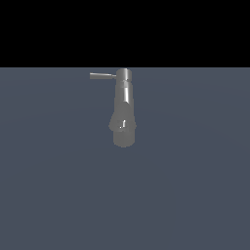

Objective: Turn on the faucet by rotating a designated handle.

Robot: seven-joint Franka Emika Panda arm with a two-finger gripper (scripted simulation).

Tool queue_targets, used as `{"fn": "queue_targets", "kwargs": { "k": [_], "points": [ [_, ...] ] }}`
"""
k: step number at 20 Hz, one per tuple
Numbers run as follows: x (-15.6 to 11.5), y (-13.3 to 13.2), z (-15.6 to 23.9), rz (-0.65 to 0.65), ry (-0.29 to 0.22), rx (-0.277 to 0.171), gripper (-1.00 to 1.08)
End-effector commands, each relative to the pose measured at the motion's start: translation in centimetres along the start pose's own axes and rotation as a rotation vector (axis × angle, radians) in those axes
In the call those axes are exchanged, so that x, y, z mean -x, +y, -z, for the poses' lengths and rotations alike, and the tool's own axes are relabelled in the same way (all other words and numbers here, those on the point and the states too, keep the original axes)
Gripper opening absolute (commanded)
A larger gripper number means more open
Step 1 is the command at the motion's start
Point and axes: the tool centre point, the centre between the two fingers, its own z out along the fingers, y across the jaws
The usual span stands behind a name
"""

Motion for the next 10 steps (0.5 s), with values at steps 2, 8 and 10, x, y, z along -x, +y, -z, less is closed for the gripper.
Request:
{"fn": "queue_targets", "kwargs": {
  "k": [2,8,10],
  "points": [
    [-0.6,0.0,0.5,-0.017,0.021,-0.008,-1.0],
    [-1.7,-0.2,0.4,-0.055,0.012,-0.03,-1.0],
    [-2.3,-0.4,0.4,-0.076,0.01,-0.041,-1.0]
  ]
}}
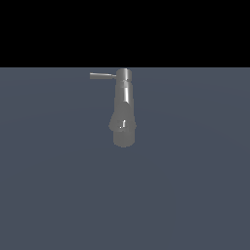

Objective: Turn on the faucet by rotating a designated handle.

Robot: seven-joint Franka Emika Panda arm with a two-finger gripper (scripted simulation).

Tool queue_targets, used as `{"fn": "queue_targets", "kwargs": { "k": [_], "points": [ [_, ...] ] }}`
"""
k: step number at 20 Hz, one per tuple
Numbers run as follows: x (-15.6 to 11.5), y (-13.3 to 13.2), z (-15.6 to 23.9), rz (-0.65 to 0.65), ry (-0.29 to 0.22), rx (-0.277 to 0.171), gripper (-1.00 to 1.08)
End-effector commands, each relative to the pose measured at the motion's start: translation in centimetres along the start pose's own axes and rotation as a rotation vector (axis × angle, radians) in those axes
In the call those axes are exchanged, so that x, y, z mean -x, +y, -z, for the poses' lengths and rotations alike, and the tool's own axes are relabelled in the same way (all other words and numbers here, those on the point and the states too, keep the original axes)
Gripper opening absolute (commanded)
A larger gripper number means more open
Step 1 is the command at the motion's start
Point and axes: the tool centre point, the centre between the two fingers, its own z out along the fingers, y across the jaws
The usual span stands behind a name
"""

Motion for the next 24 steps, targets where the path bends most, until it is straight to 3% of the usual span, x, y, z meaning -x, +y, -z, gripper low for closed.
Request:
{"fn": "queue_targets", "kwargs": {
  "k": [1,15,24],
  "points": [
    [-0.8,-0.2,0.0,-0.026,-0.004,-0.014,-1.0],
    [-9.3,-2.3,-1.7,-0.328,-0.067,-0.119,-1.0],
    [-15.9,-4.0,-4.7,-0.582,-0.121,-0.15,-1.0]
  ]
}}
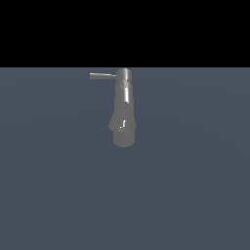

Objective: Turn on the faucet by rotating a designated handle.

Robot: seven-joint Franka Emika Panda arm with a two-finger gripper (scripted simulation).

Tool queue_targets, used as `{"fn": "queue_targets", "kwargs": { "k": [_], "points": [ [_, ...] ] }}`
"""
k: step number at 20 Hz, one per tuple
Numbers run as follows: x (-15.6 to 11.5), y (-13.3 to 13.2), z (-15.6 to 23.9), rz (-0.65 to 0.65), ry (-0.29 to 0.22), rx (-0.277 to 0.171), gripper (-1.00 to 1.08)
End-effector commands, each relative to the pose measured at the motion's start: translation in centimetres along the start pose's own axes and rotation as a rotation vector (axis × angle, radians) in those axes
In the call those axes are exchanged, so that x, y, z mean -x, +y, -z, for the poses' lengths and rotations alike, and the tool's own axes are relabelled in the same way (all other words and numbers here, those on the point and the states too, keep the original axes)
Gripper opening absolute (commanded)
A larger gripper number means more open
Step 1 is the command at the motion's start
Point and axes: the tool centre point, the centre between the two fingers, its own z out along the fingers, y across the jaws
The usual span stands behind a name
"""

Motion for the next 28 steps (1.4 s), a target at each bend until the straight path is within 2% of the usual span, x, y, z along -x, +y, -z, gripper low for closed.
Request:
{"fn": "queue_targets", "kwargs": {
  "k": [1,14,28],
  "points": [
    [-1.4,-1.3,-0.9,-0.073,-0.01,-0.005,-1.0],
    [-8.2,-7.6,-7.2,-0.446,-0.019,0.007,-1.0],
    [-13.5,-14.0,-15.7,-0.804,0.055,0.043,-1.0]
  ]
}}
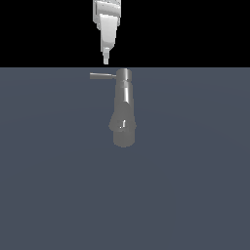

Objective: Turn on the faucet by rotating a designated handle.

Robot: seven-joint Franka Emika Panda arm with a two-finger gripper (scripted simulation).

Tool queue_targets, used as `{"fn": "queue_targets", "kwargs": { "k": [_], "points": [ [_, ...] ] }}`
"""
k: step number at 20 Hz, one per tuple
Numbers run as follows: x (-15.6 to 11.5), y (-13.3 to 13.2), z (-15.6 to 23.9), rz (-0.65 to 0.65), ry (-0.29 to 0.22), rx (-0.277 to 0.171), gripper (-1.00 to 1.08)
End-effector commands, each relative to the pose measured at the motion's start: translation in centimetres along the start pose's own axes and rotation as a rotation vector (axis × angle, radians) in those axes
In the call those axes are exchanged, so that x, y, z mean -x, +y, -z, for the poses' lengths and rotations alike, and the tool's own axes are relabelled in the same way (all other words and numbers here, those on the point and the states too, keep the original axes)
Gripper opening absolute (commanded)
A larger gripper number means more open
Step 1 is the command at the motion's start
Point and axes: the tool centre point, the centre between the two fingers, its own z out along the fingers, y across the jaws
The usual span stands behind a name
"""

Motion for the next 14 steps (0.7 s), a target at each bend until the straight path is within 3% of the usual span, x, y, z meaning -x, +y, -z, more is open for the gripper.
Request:
{"fn": "queue_targets", "kwargs": {
  "k": [1,14],
  "points": [
    [0.3,-1.2,-1.4,-0.054,0.017,-0.002,-1.0],
    [1.4,-4.2,-5.3,-0.186,0.069,-0.012,-1.0]
  ]
}}
